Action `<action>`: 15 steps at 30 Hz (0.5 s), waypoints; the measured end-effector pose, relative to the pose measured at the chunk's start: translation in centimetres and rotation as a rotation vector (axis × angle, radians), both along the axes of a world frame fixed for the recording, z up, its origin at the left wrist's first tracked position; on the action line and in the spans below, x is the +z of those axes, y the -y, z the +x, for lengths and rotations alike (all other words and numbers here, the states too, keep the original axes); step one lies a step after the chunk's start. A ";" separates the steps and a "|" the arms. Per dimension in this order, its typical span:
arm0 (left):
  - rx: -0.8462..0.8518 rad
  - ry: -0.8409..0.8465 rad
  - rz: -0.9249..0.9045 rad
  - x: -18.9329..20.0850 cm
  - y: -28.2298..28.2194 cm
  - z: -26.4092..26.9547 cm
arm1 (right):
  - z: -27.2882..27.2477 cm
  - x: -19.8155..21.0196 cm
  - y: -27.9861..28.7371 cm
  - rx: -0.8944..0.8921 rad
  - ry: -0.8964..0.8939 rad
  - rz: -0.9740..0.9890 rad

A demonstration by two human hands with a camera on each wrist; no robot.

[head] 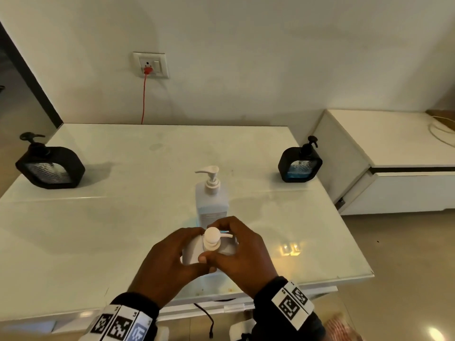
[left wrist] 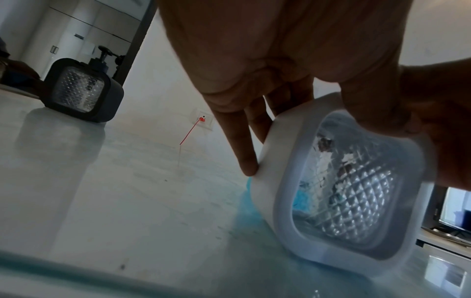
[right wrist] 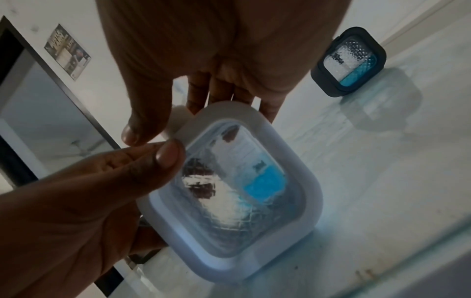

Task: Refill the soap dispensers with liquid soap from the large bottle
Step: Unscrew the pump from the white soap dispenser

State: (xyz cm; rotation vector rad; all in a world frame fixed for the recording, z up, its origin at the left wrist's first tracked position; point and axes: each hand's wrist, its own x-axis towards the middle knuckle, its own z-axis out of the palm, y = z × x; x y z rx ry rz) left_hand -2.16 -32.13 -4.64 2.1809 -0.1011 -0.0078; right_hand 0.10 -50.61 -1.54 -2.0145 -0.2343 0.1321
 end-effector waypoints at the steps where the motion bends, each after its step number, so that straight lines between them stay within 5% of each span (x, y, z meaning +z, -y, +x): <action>1: 0.002 0.002 0.000 0.0 0.0 0.0 | 0.0 0.0 -0.1 -0.006 -0.005 -0.013; 15: -0.006 -0.021 0.013 0.0 0.2 -0.1 | 0.5 0.0 1.3 0.047 0.110 -0.030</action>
